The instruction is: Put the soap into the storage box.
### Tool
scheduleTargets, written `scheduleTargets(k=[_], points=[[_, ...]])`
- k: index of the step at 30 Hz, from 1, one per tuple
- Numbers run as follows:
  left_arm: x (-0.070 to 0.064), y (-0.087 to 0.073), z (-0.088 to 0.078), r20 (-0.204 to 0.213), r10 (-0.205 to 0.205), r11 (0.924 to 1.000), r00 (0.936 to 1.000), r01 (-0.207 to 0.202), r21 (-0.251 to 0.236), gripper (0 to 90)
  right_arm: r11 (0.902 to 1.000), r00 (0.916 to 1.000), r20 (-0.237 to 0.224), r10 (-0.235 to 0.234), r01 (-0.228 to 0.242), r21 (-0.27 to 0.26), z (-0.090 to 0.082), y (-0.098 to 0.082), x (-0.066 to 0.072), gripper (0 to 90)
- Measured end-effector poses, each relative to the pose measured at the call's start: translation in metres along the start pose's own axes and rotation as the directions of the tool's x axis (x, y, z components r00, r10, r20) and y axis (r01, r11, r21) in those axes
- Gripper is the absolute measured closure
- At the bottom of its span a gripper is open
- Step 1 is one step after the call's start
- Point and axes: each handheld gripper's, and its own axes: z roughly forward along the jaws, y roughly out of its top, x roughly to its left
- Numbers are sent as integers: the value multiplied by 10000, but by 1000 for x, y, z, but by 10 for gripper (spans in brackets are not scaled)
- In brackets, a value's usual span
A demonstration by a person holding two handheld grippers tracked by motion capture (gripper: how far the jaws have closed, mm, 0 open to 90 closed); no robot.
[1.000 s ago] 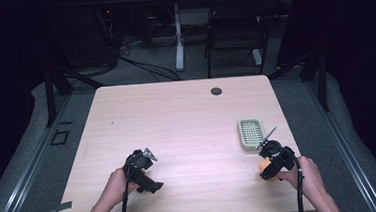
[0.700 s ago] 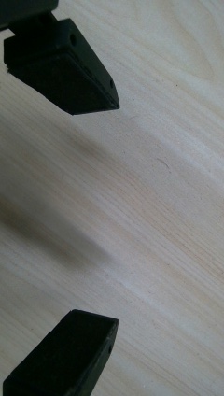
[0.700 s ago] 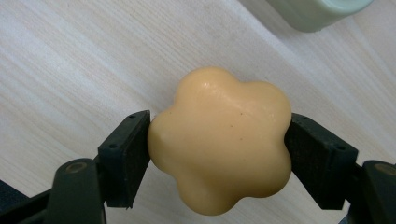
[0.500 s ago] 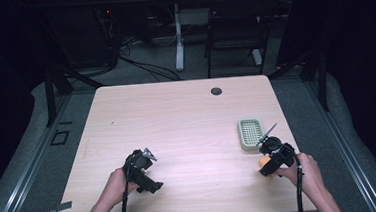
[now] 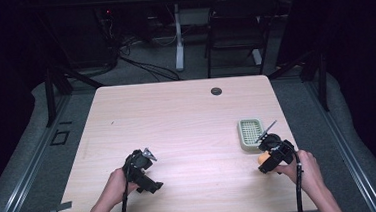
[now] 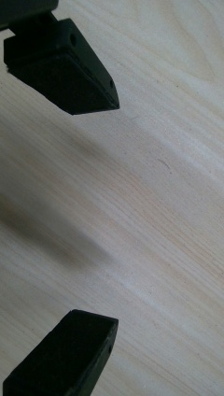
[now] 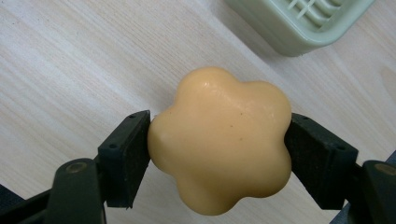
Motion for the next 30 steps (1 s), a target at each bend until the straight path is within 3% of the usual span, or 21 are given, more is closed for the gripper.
scheduleTargets(k=[3,4,7,17,21,22,25,26,27,30], points=[[0,0,0,9,11,10000,10000,-11,-17,0,9998,9999,15,-102,102,163,-1,2,0,264],[0,0,0,12,26,10000,10000,-26,-9,0,10000,10000,6,27,-27,-55,0,2,0,264],[-1,0,0,33,40,10000,10000,-40,-21,0,9998,9999,44,-120,120,186,-1,5,-1,264],[0,0,0,19,16,10000,10000,-16,-27,0,9997,9999,43,160,-160,-195,-1,8,-4,264],[0,0,0,39,23,10000,10000,-23,-26,0,9999,10000,64,-55,54,126,-6,10,-6,264],[0,0,0,41,32,10000,10000,-32,-24,0,9997,9998,77,167,-165,-183,-5,9,-5,264],[0,0,0,42,10,10000,10000,-10,-31,0,10000,9999,91,-58,58,-26,-7,12,-7,264],[0,0,0,40,8,10000,10000,-7,-37,0,9997,9998,108,143,-141,-184,-6,12,-6,264],[0,0,0,38,11,10000,10000,-11,-35,0,10000,9999,106,-52,53,-43,-7,14,-7,264],[0,0,-1,37,13,10000,10000,-13,-41,0,9999,10000,70,26,-25,-152,-7,16,-7,264]])
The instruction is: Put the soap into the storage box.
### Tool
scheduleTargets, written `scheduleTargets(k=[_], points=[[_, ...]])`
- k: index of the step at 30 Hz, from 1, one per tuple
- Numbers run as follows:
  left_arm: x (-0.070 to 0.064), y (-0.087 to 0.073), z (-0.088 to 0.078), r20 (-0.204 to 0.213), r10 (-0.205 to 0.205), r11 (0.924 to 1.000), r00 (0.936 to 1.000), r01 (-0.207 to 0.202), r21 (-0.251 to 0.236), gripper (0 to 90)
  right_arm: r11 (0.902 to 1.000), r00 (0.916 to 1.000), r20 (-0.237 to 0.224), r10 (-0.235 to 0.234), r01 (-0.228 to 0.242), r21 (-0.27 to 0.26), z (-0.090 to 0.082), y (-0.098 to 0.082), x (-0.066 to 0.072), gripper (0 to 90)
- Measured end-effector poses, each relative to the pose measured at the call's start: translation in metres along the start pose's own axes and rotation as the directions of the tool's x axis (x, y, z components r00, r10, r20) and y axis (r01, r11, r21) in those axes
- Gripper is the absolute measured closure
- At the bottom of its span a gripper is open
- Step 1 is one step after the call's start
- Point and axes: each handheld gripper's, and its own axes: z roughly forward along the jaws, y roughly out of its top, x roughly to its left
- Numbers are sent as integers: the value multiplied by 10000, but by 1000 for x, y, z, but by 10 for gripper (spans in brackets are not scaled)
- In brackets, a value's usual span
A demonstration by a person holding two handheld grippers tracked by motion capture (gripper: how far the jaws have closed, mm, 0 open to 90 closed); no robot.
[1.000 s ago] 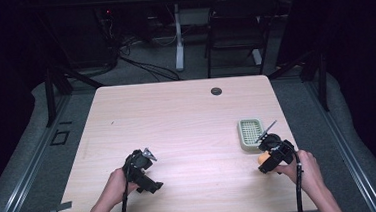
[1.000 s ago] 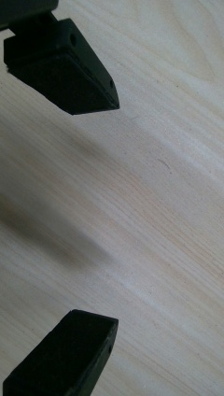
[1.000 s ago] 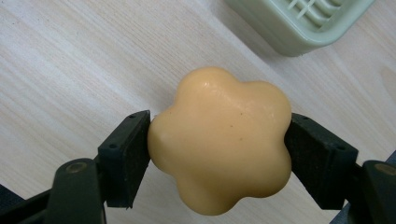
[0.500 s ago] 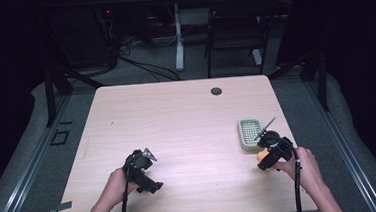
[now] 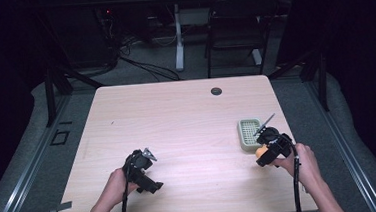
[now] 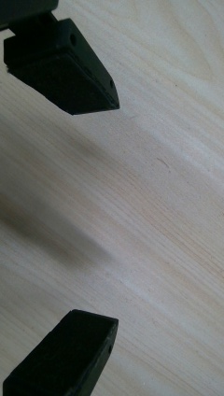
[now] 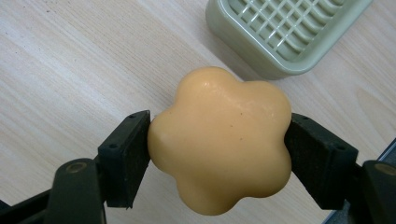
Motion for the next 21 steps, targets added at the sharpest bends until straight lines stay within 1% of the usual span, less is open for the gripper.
scheduleTargets(k=[1,2,3,4,6,7,8,10,12,13,14,15,16,17,19,21], points=[[0,0,0,4,-1,10000,10000,1,-1,0,9998,9999,-5,106,-106,-153,1,0,1,265],[0,0,0,7,-2,10000,10000,2,4,0,10000,10000,-21,9,-9,14,0,2,0,264],[0,0,0,7,-3,10000,10000,3,4,0,10000,10000,-8,-12,12,-19,0,2,0,264],[0,0,0,10,-4,10000,10000,4,-2,0,9997,9999,-19,119,-119,-210,2,2,1,264],[0,0,0,16,5,10000,10000,-5,-4,0,9997,10000,5,-99,99,202,-1,5,-1,264],[0,0,0,21,4,10000,10000,-4,4,0,9996,9998,-39,170,-171,-208,2,4,0,264],[0,0,0,21,2,10000,10000,-2,2,0,10000,10000,-9,-4,4,-1,0,5,-1,265],[0,0,0,22,-5,10000,10000,5,-4,0,10000,10000,54,-25,25,48,0,7,-2,265],[0,0,0,25,-9,10000,10000,9,-4,0,10000,10000,-1,-15,15,-13,1,9,-2,264],[0,0,0,21,-13,10000,10000,13,-6,0,9997,9999,-22,112,-112,-205,3,10,-1,265],[0,0,0,21,-13,10000,10000,13,-6,0,9997,9999,-22,112,-112,-205,3,10,-1,265],[0,0,0,19,-14,10000,10000,14,-3,0,10000,10000,-37,37,-37,-10,1,11,-2,264],[0,0,0,21,-14,10000,10000,14,-4,0,10000,10000,46,40,-39,-89,2,12,-2,265],[0,0,0,22,-14,10000,10000,14,-5,0,10000,10000,-37,-27,27,37,1,14,-3,265],[0,0,0,24,-14,10000,10000,14,-5,0,10000,10000,-22,-65,65,15,1,16,-3,265],[0,0,0,26,-15,10000,10000,15,-6,0,9997,9999,-15,100,-100,-202,3,17,-2,264]])
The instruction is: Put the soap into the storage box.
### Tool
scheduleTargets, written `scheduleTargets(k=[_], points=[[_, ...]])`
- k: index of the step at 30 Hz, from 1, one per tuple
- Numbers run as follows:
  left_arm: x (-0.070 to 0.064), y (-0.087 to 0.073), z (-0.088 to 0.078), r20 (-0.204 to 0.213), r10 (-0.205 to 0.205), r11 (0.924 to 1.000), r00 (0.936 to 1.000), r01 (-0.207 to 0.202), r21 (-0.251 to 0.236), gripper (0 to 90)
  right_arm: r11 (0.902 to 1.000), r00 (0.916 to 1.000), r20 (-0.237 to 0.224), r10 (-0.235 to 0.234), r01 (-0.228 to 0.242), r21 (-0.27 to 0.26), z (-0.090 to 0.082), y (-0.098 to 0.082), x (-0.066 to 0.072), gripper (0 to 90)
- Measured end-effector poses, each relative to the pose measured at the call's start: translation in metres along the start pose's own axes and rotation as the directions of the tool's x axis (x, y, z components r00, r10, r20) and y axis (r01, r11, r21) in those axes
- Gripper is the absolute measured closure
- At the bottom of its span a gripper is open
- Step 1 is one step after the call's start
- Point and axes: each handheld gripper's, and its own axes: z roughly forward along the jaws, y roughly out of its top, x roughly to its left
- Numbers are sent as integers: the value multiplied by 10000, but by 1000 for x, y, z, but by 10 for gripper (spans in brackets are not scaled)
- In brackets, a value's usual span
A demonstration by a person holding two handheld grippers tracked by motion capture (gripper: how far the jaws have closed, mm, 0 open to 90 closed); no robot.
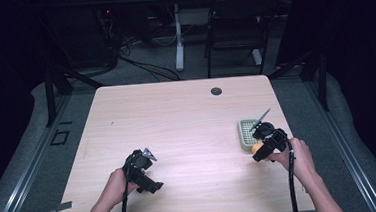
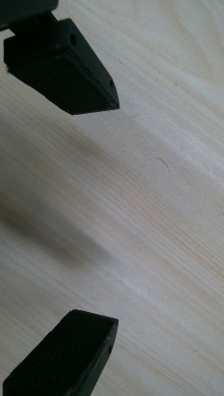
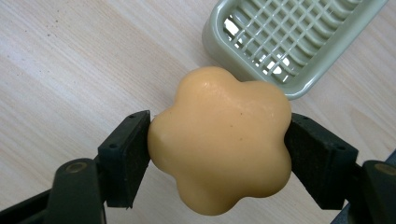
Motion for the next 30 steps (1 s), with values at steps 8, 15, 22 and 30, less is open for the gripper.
scheduleTargets(k=[8,15,22,30], points=[[0,0,0,8,6,10000,10000,-6,-1,0,9998,9999,15,-110,109,137,-3,7,-4,264],[0,0,0,14,-1,10000,10000,1,-8,0,9999,9999,102,-63,62,106,-6,12,-8,264],[0,0,1,21,-14,10000,10000,14,-8,0,10000,9999,138,70,-69,-65,-7,17,-14,264],[0,0,1,26,-16,10000,10000,16,17,0,9996,9997,183,176,-172,-202,-7,25,-22,264]])
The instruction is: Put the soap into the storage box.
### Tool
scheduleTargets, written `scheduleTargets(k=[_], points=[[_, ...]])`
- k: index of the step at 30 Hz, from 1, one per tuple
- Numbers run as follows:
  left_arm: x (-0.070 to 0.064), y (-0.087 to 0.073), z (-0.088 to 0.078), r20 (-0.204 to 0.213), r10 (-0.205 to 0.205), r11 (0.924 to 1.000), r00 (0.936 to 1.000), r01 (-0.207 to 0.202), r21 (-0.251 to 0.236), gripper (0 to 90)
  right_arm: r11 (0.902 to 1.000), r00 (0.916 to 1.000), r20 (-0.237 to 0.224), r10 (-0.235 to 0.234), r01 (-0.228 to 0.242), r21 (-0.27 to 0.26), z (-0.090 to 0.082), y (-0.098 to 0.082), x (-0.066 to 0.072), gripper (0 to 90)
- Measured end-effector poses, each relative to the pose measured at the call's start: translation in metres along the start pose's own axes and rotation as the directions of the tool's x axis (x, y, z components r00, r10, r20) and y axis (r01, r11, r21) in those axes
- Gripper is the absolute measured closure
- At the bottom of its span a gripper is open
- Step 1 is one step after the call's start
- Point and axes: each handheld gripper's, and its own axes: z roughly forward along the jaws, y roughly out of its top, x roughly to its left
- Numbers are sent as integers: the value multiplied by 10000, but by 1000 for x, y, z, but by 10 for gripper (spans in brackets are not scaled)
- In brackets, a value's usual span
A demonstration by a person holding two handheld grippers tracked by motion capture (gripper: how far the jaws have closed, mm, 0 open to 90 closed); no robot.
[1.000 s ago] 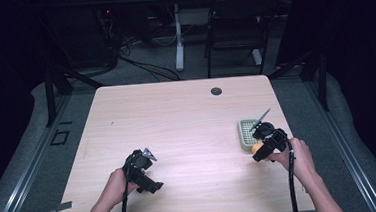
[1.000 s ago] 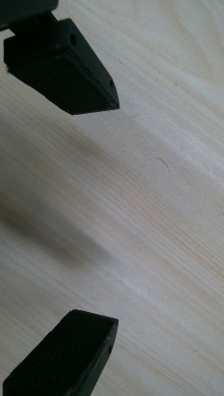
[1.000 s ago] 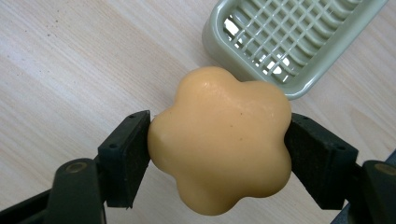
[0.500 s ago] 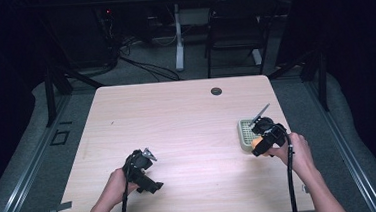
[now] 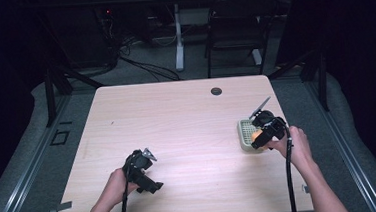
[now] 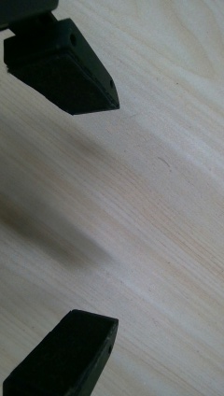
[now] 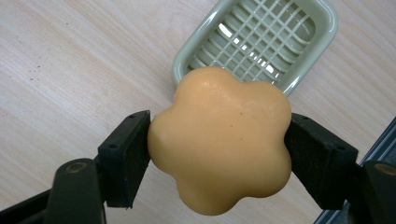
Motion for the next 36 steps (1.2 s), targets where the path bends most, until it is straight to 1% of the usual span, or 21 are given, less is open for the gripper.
scheduleTargets(k=[3,6,8,9,10,11,15,17,20,21,22,23,24,25,28,29,30,32,34,35,36], points=[[0,0,0,0,15,10000,10000,-15,12,0,10000,10000,-12,-17,17,53,1,3,-3,264],[0,0,0,-1,30,10000,10000,-30,25,0,9995,9998,-31,204,-204,-232,3,5,-4,264],[0,0,0,-3,26,10000,10000,-26,30,0,9999,9999,20,137,-137,-80,2,7,-5,264],[0,0,0,-5,20,10000,10000,-20,20,0,9992,9997,-11,249,-249,-303,4,7,-5,264],[0,0,0,-7,18,10000,10000,-18,24,0,9999,9999,55,119,-118,-52,2,9,-6,264],[0,0,0,-7,20,10000,10000,-20,25,0,9996,9998,28,217,-216,-206,4,9,-6,264],[0,0,0,-7,30,10000,10000,-30,15,0,9998,9998,87,162,-161,-67,5,13,-10,264],[0,0,0,11,26,10000,10000,-26,2,0,9991,9994,43,339,-337,-242,8,15,-10,264],[0,0,0,2,28,10000,10000,-28,32,0,9997,9997,-3,246,-246,-80,8,18,-13,264],[0,0,0,-5,29,10000,10000,-29,25,0,9991,9993,97,366,-364,-238,9,18,-13,264],[0,0,0,7,32,10000,10000,-32,22,0,9994,9995,11,313,-313,-142,9,20,-14,264],[0,0,0,0,27,10000,10000,-27,27,0,9995,9996,60,280,-279,-152,10,20,-15,264],[0,0,0,19,40,10000,10000,-41,30,0,9988,9991,59,414,-413,-251,11,21,-14,264],[0,0,0,16,47,10000,10000,-47,41,0,9993,9994,70,338,-337,-144,14,23,-15,264],[0,0,0,8,44,10000,10000,-44,48,0,9990,9991,79,409,-407,-182,17,25,-16,264],[0,0,0,21,40,10000,10000,-41,41,0,9994,9994,96,342,-342,-49,17,26,-17,264],[0,0,0,28,37,10000,10000,-38,39,0,9984,9986,-8,521,-521,-240,20,27,-18,264],[0,0,0,19,50,10000,10000,-50,44,0,9989,9989,77,459,-458,-66,22,29,-19,264],[0,0,0,29,40,10000,10000,-40,34,0,9981,9982,-40,592,-593,-142,26,30,-20,264],[0,0,0,22,49,10000,10000,-49,49,0,9991,9992,-2,408,-408,64,26,31,-22,264],[0,0,0,27,48,10000,10000,-49,47,0,9987,9987,2,500,-500,-4,28,31,-21,264]])
